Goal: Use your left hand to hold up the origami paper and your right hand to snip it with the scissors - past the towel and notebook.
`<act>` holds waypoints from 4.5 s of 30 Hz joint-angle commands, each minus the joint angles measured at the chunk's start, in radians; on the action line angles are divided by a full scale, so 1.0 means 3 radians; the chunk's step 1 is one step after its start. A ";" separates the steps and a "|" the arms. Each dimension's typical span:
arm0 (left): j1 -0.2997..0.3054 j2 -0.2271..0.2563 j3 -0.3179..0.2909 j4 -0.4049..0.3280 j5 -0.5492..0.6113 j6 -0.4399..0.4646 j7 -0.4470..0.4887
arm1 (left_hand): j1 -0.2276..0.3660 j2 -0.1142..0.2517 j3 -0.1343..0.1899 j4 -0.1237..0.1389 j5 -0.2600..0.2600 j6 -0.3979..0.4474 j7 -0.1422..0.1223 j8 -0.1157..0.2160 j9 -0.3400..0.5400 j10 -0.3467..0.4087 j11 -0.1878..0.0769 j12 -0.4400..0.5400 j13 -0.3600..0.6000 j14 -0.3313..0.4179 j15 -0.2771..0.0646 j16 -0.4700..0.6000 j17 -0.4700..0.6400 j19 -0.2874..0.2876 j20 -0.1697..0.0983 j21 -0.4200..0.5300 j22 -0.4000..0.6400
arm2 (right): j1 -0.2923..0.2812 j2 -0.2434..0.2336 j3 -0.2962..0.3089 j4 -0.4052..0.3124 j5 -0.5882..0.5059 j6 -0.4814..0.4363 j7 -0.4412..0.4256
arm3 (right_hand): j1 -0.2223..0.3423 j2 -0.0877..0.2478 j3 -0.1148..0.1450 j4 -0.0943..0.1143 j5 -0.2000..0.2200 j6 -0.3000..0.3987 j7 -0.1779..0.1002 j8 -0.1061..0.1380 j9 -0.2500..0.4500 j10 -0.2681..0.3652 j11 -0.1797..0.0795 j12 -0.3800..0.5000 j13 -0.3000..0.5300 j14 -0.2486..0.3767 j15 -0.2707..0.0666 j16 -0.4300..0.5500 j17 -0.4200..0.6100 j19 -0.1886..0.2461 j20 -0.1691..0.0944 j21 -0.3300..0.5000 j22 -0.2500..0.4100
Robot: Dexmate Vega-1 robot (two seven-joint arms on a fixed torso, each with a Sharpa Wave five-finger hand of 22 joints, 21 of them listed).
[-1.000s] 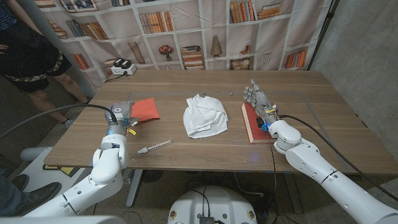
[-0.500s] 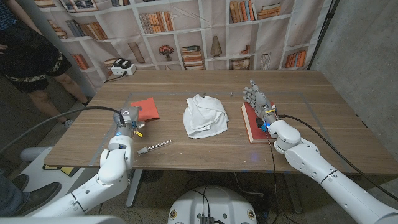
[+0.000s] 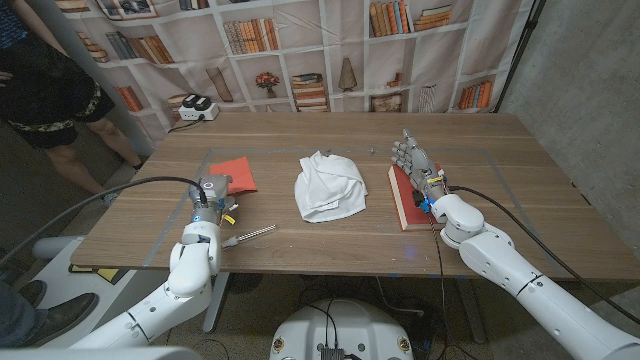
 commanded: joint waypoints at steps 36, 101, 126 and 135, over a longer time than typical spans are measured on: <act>-0.0114 -0.0217 -0.0024 0.0533 -0.0168 -0.0196 0.0495 | 0.0202 0.0071 0.0099 -0.0021 -0.0050 0.0204 0.0020 0.0000 0.0005 0.0203 -0.0033 -0.0012 0.0003 0.0249 -0.0487 -0.0003 -0.0004 0.0118 -0.0162 0.0048 0.0014 | 0.0162 0.0095 -0.0098 0.0100 -0.0006 -0.0166 -0.0021 | 0.0025 0.0043 0.0009 -0.0044 -0.0009 -0.0015 -0.0017 0.0002 0.0015 0.0030 0.0001 0.0008 0.0015 0.0024 -0.0005 -0.0001 0.0019 0.0036 -0.0004 0.0001 0.0016; -0.0162 0.0115 -0.0072 0.0386 0.0173 -0.1529 0.2093 | 0.0577 0.0091 0.0381 0.0058 -0.0123 0.1552 0.0048 0.0274 -0.0014 0.1537 -0.0109 0.0013 0.0194 0.1693 -0.0528 0.0007 0.0071 0.0807 -0.0356 0.0364 0.0014 | -0.0154 0.0007 -0.0004 -0.0163 -0.0103 0.0143 -0.0090 | 0.0090 0.0107 0.0040 -0.0100 -0.0016 -0.0027 -0.0011 0.0004 0.0015 0.0019 0.0003 0.0005 0.0016 0.0055 0.0017 0.0002 0.0016 0.0055 0.0015 0.0003 0.0018; -0.0612 0.0139 0.0136 0.0727 0.0477 -0.2429 0.2701 | 0.0560 0.0080 0.0385 0.0082 -0.0129 0.1593 -0.0009 0.0289 -0.0016 0.1582 -0.0115 0.0013 0.0248 0.1732 -0.0538 0.0034 0.0111 0.0781 -0.0370 0.0383 0.0026 | -0.0466 -0.0208 0.0191 -0.0544 -0.0206 0.0254 -0.0215 | 0.0105 0.0116 0.0043 -0.0121 -0.0023 0.0004 0.0005 0.0016 0.0014 0.0049 0.0001 0.0016 0.0016 0.0069 0.0012 0.0003 0.0016 0.0068 0.0014 0.0007 0.0019; -0.0704 0.0208 0.0157 0.0743 0.0547 -0.2659 0.2785 | 0.0561 0.0070 0.0390 0.0085 -0.0130 0.1588 -0.0004 0.0288 -0.0018 0.1590 -0.0113 0.0005 0.0275 0.1707 -0.0537 0.0030 0.0129 0.0723 -0.0377 0.0378 0.0032 | -0.0751 -0.0352 0.0352 -0.0783 -0.0285 0.0318 -0.0337 | 0.0115 0.0123 0.0047 -0.0132 -0.0025 0.0019 0.0016 0.0020 0.0014 0.0074 0.0001 0.0025 0.0016 0.0085 0.0008 0.0007 0.0015 0.0085 0.0007 0.0012 0.0019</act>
